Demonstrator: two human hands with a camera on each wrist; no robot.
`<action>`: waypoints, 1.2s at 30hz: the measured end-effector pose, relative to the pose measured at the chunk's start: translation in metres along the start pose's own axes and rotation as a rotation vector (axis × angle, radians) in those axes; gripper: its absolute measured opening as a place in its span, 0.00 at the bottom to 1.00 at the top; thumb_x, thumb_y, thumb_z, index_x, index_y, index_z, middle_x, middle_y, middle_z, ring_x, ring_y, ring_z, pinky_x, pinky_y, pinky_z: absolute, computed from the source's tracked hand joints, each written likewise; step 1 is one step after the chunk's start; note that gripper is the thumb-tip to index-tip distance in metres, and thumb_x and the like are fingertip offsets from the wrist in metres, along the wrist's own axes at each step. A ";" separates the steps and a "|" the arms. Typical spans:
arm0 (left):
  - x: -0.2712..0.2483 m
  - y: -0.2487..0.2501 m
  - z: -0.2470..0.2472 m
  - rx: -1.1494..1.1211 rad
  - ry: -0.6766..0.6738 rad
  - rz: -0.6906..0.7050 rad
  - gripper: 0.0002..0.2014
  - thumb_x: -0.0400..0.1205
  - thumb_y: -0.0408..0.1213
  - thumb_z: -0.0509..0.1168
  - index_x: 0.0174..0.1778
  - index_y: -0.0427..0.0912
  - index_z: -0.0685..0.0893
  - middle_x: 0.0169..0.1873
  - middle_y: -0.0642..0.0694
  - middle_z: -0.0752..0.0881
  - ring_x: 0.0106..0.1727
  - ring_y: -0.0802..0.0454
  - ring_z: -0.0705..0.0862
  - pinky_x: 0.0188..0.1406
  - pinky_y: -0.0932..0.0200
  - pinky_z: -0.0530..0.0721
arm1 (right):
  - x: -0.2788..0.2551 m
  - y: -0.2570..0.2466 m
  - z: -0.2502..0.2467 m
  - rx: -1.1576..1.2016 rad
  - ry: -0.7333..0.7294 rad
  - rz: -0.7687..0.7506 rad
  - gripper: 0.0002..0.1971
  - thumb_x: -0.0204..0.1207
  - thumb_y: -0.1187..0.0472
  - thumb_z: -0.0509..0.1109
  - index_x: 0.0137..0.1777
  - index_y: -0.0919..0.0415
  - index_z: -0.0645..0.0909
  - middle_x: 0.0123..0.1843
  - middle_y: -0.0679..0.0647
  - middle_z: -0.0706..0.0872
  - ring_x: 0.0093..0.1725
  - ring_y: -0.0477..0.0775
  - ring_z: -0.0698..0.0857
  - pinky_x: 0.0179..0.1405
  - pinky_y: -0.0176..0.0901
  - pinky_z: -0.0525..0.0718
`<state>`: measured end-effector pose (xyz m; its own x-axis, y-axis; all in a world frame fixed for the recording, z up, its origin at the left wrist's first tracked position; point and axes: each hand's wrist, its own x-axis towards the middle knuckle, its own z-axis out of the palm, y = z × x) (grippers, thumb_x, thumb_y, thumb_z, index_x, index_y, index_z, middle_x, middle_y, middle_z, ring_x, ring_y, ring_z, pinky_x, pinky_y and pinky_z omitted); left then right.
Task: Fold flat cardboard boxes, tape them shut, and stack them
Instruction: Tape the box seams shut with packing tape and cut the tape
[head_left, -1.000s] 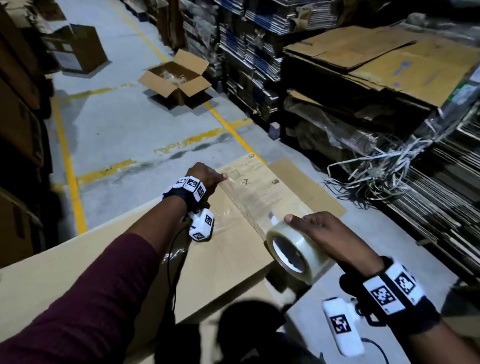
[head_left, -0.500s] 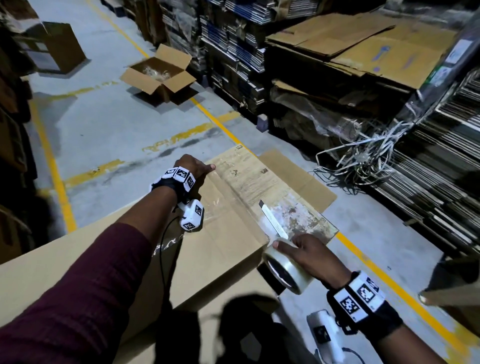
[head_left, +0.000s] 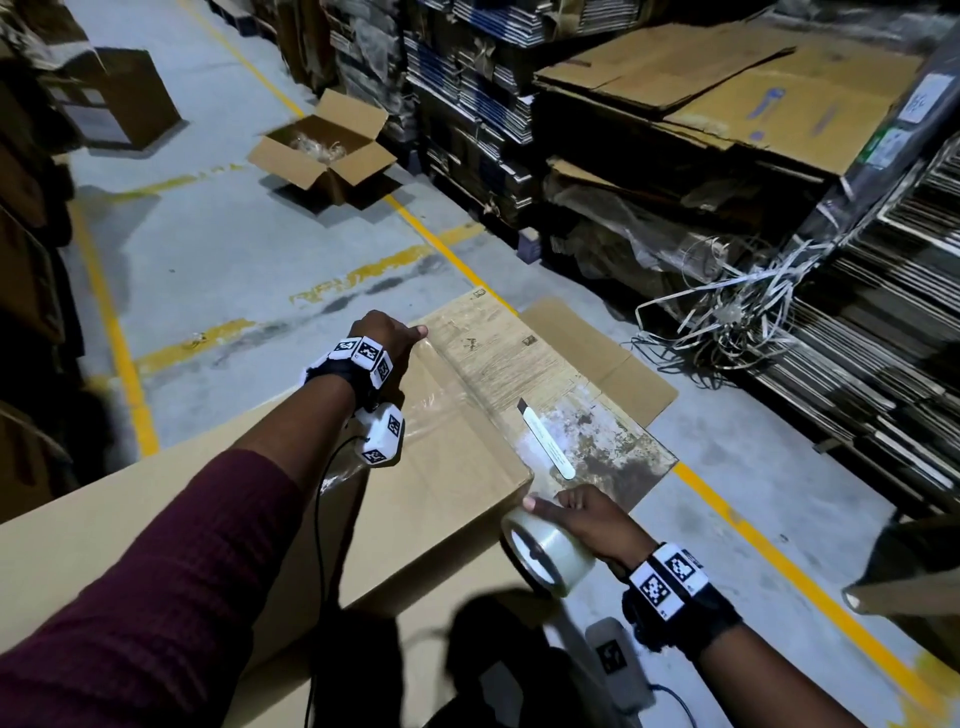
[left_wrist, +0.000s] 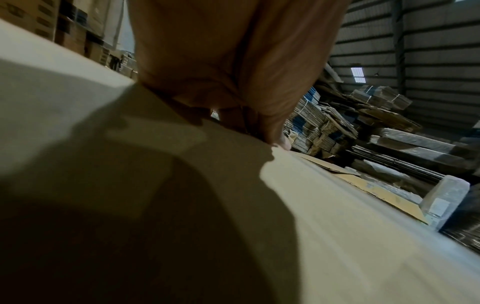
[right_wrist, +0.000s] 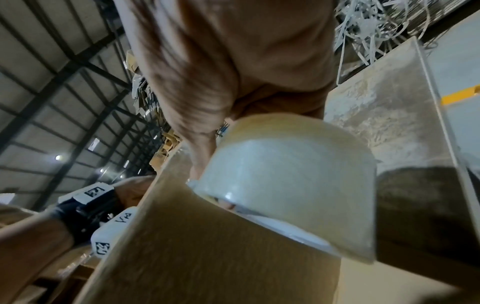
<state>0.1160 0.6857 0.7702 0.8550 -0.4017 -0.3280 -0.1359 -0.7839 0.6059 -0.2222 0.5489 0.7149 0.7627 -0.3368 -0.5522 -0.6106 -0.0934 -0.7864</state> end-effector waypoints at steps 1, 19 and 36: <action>-0.002 -0.001 0.000 0.005 0.006 0.007 0.25 0.83 0.55 0.68 0.30 0.36 0.82 0.31 0.37 0.86 0.37 0.40 0.83 0.42 0.55 0.80 | 0.001 0.001 0.001 0.019 -0.009 -0.008 0.34 0.60 0.28 0.82 0.33 0.60 0.76 0.31 0.62 0.72 0.30 0.54 0.74 0.40 0.45 0.68; -0.019 -0.009 -0.006 0.134 -0.247 0.086 0.41 0.75 0.65 0.72 0.78 0.42 0.74 0.67 0.44 0.84 0.64 0.46 0.83 0.56 0.59 0.73 | 0.033 -0.098 0.057 -0.996 -0.114 -0.447 0.50 0.83 0.28 0.48 0.88 0.63 0.31 0.88 0.58 0.24 0.88 0.57 0.28 0.89 0.59 0.44; -0.008 -0.020 -0.019 -0.272 -0.117 0.006 0.10 0.88 0.37 0.64 0.62 0.38 0.83 0.25 0.47 0.78 0.21 0.53 0.74 0.21 0.66 0.73 | 0.120 -0.183 0.057 -0.856 -0.170 -0.328 0.18 0.92 0.55 0.56 0.70 0.71 0.67 0.64 0.73 0.81 0.63 0.71 0.82 0.45 0.48 0.68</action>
<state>0.1213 0.7140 0.7744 0.7889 -0.4700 -0.3959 0.0121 -0.6322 0.7747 -0.0064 0.5790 0.7765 0.9046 -0.0360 -0.4248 -0.2568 -0.8415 -0.4754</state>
